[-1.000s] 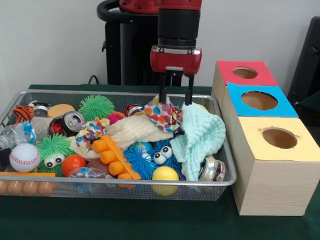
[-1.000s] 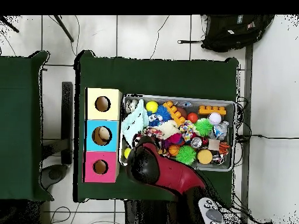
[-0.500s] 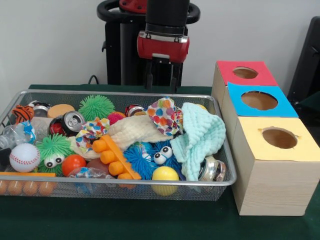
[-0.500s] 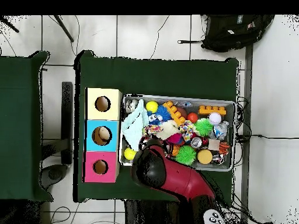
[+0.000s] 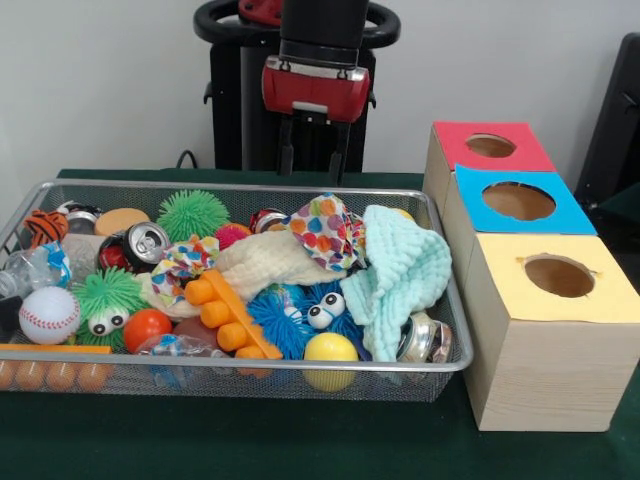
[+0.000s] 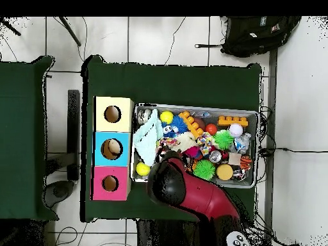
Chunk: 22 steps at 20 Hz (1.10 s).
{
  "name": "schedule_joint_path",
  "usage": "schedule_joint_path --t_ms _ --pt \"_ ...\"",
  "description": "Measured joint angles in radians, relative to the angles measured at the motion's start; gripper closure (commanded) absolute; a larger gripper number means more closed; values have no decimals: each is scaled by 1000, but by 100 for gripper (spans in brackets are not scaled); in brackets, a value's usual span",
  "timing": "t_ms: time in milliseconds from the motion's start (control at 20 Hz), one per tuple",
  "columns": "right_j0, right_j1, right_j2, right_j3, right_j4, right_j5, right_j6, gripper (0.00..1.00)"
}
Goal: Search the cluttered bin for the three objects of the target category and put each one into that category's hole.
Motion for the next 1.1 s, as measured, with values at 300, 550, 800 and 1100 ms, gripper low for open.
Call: schedule_joint_path --t_ms 300,550,800,1100 --pt "-2 11 0 -7 0 0 0 0" --pt "-7 24 0 -9 0 -1 0 0" --pt "-13 37 0 -9 0 -6 0 0" --pt "-26 53 0 -9 0 -15 0 0"
